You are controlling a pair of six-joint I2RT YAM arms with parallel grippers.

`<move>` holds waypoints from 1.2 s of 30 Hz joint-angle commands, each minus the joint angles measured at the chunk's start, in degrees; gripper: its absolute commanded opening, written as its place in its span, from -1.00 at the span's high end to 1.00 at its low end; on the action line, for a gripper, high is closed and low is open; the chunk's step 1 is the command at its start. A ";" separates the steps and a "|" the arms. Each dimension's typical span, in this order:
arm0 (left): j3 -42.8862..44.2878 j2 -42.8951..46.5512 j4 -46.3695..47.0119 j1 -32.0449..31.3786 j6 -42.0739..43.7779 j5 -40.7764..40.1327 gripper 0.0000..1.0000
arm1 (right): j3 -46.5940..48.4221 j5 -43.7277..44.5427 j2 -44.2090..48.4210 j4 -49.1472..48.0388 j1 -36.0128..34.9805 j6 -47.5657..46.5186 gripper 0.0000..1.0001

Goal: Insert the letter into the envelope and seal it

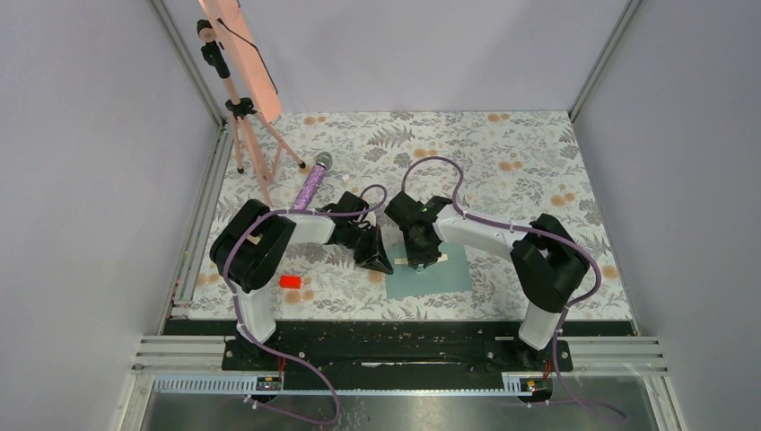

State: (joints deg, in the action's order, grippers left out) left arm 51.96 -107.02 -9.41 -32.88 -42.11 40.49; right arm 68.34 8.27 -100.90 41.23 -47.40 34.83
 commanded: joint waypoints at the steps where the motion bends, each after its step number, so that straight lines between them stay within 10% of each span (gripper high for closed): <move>1: -0.80 -2.78 -2.28 -0.52 2.12 -7.61 1.00 | 2.45 -2.05 -2.14 0.03 -1.56 1.09 1.00; 12: -0.86 -3.09 -1.93 -0.60 2.21 -7.28 1.00 | -11.63 2.96 5.54 0.06 4.49 -0.85 1.00; 25: -1.45 -2.47 -1.62 -0.57 1.92 -7.76 1.00 | 1.82 -2.84 -2.56 -0.42 -1.57 1.63 1.00; 36: -1.36 -3.09 -1.09 -0.60 1.85 -7.15 1.00 | -10.64 2.41 5.43 0.48 4.91 -1.90 1.00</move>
State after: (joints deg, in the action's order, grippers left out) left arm 52.03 -107.07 -9.50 -32.88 -42.11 40.51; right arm 61.34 7.05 -95.37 37.85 -44.27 34.68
